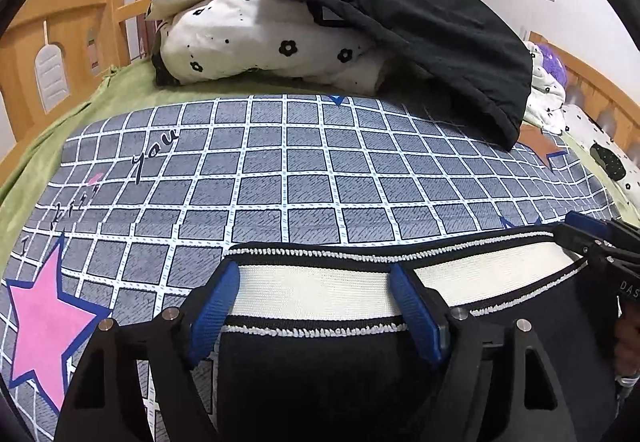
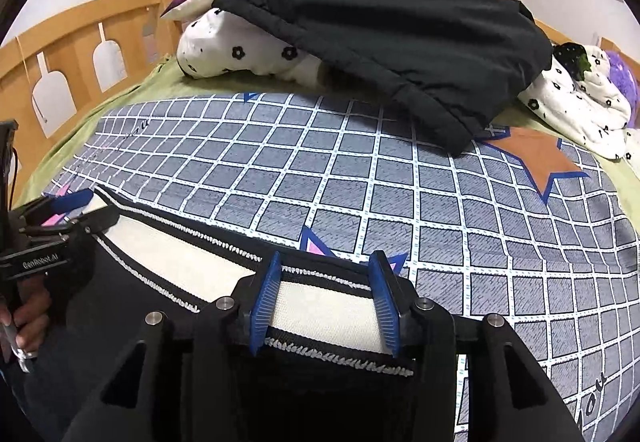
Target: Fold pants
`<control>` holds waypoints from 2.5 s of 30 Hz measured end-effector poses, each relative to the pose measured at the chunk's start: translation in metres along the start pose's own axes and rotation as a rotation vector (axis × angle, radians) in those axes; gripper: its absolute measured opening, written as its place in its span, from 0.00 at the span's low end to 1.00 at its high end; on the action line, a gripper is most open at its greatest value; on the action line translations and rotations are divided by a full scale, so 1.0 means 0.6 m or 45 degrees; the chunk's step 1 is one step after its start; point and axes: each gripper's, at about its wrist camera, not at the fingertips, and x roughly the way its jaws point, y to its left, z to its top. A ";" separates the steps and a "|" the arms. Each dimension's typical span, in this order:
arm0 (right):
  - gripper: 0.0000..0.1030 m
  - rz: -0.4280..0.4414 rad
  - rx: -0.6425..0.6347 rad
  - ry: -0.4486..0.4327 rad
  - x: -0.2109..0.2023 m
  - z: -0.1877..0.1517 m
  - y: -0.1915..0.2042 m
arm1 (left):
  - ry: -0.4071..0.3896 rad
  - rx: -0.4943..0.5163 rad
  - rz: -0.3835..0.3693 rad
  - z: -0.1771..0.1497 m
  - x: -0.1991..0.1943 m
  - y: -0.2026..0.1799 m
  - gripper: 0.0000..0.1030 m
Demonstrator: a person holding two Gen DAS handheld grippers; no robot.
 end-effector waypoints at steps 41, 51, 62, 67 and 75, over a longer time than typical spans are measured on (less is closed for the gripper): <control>0.45 0.028 0.095 0.070 -0.262 -0.287 0.089 | -0.108 0.271 -0.076 -0.300 -0.331 0.008 0.16; 0.45 0.045 0.022 0.124 -0.257 -0.294 0.085 | 0.054 -0.012 -0.124 -0.356 -0.322 0.068 0.16; 0.45 0.110 0.030 -0.137 -0.290 -0.221 0.053 | -0.114 -0.029 -0.170 -0.256 -0.355 0.058 0.32; 0.46 0.029 0.032 -0.049 -0.217 -0.261 0.038 | 0.034 0.010 -0.080 -0.271 -0.267 0.012 0.45; 0.46 0.124 -0.077 -0.045 -0.246 -0.262 0.023 | -0.016 -0.081 -0.189 -0.250 -0.278 0.039 0.47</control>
